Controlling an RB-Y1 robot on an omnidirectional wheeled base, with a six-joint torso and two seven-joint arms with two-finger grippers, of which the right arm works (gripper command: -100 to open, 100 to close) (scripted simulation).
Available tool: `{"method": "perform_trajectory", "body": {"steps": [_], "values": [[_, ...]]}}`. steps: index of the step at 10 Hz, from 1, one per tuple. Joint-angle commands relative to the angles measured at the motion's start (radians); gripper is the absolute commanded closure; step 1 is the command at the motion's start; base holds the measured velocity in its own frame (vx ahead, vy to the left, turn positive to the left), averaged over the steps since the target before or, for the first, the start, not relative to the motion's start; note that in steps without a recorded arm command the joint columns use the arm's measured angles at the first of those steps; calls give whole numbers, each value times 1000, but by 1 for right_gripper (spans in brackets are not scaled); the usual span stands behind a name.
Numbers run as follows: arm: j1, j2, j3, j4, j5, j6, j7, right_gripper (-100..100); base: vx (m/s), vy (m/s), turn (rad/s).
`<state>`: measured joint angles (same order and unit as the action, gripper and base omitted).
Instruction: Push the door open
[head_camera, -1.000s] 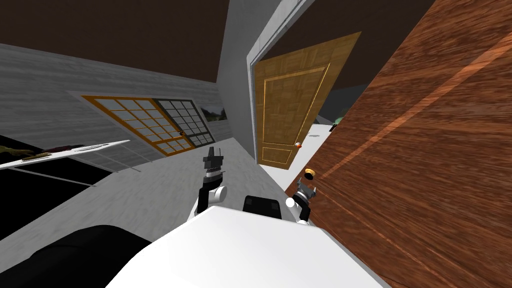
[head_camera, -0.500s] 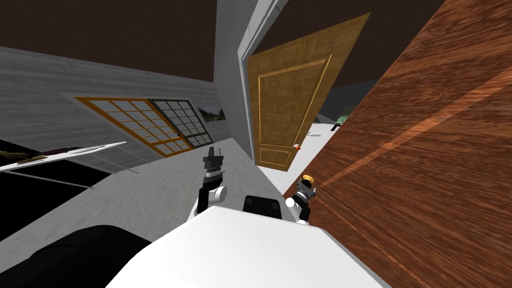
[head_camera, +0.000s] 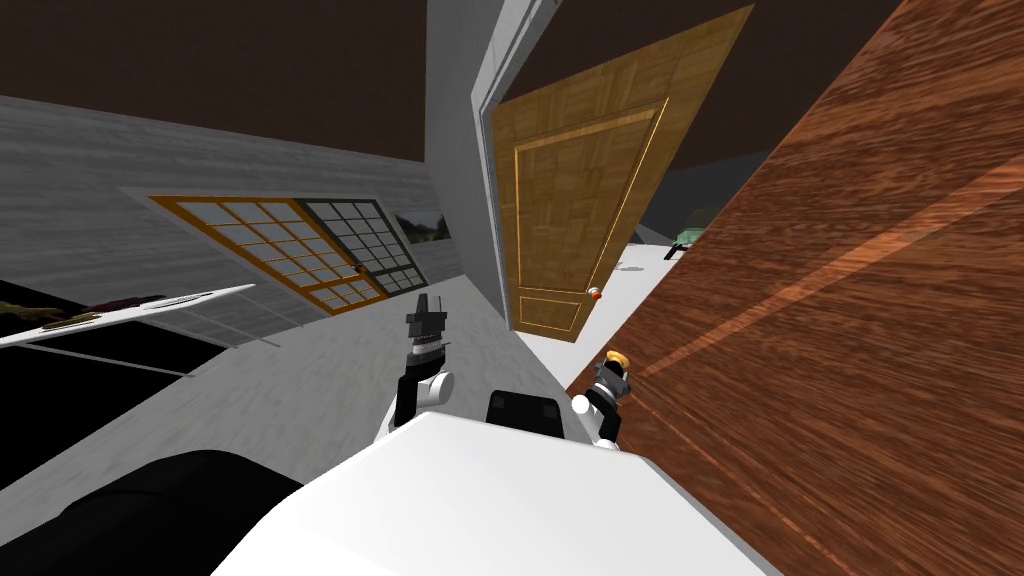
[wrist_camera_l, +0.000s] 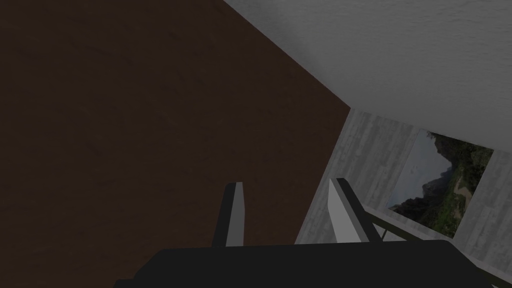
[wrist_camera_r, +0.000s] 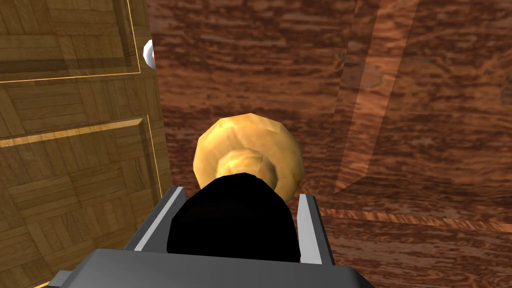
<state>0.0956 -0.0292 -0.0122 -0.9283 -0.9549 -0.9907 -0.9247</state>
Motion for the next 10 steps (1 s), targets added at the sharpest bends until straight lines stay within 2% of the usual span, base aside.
{"method": "perform_trajectory", "body": {"steps": [1,2,3,5,10], "values": [[3,4,2,1,1,-2,0,100,0,0,0],[3,4,2,1,1,-2,0,100,0,0,0],[1,-11,-13,0,-11,-4,3,100,115,-38,-30],[3,-18,-24,1,-21,-7,5,100,187,-49,-46],[8,-41,-76,2,-66,-24,15,100,210,-104,-47]]}}
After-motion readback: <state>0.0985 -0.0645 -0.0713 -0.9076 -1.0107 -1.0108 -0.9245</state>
